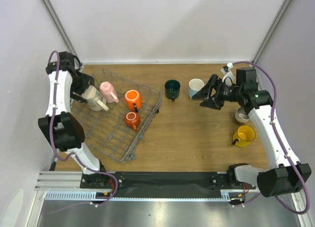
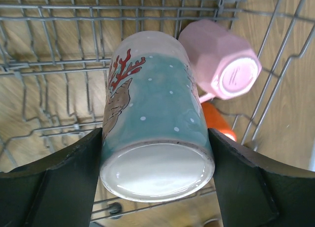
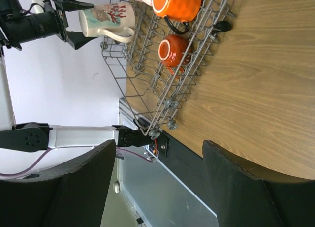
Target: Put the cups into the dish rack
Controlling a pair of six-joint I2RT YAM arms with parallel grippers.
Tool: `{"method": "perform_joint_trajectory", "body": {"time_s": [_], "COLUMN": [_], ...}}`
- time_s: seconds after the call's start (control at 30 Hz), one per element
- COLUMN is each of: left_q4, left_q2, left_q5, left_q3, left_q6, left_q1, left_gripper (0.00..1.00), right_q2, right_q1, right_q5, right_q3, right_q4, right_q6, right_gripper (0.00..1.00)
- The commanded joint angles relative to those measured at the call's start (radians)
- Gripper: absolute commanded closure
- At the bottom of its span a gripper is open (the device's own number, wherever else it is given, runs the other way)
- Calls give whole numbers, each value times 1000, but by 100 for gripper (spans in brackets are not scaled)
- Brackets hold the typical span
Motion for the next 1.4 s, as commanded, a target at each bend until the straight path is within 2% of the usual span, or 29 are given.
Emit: {"method": "perform_joint_trajectory", "body": {"time_s": [0.0,0.4,0.6,0.8,1.1,1.27,1.37], "left_q4": [60,103,63,56,94,275,350], "left_q2": [1,105,194,266,257,134,113], "left_q5": [-14,-58,-110,-83,-120,-102,-82], "left_q3": [43,109,284,344,303,52,-30], "left_q6": [-125,-127,-84,-81,-69,-124,-153], "left_q1": [6,7,32,52,52,44,47], "left_gripper": [100,100,100,100,100,99,100], "right_q2": [-6,-14,-18,-28,-26,-15,-11], "right_q1": [-16,-52,-55,-55,-56,-56,-58], "right_q5": [8,10,19,28,28,21,15], "right_q3": [1,-8,-16,-16,-26,-22,-17], "right_q4": [21,-4,-16,-27,-27,-25,-31], "right_q6": [5,-5,-10,-10,-13,-19,-27], "right_gripper": [23,23,23,23,23,23,23]}}
